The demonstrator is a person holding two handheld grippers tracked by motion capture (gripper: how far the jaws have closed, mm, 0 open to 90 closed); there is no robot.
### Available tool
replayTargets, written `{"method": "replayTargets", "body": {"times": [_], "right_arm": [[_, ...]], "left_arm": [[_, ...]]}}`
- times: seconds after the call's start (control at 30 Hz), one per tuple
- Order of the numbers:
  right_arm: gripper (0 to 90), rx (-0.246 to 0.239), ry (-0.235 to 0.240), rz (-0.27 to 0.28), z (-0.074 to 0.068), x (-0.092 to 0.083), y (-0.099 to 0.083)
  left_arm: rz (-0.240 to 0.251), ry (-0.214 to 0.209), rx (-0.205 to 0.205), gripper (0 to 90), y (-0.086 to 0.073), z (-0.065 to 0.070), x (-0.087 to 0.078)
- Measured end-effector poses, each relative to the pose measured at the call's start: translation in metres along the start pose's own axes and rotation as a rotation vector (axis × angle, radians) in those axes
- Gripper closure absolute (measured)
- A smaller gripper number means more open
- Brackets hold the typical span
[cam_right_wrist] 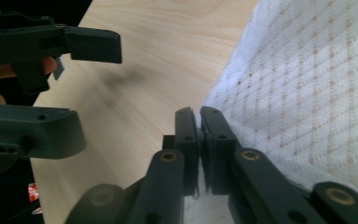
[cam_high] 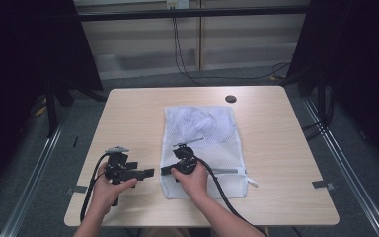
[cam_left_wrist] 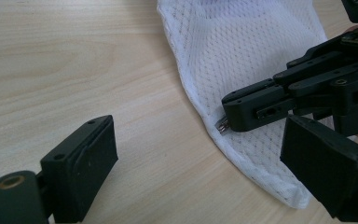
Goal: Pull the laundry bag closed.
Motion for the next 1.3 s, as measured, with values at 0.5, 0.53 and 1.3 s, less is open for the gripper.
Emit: {"method": "replayTargets", "body": {"times": [0.5, 0.53, 1.3], "right_arm": [[86.6, 0.031, 0.080, 0.046, -0.008, -0.023, 0.008], [86.6, 0.031, 0.080, 0.048, -0.007, -0.026, 0.009], [86.6, 0.008, 0.101, 0.090, -0.010, -0.044, 0.018]], "left_arm": [[-0.011, -0.105, -0.031, 15.3, -0.001, 0.015, 0.005], [-0.010, -0.109, -0.038, 15.6, -0.001, 0.016, 0.006], [-0.042, -0.217, -0.084, 35.2, 0.002, 0.045, 0.020]]}}
Point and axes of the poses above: each handheld gripper's, and its own axes: x roughly forward along the jaws, y roughly out of its top, z roughly to its right, the point moved 10 cm from there along x, roughly forward along the jaws, and after that the axes turned 7 degrees about -z, right-handed, at the moved point
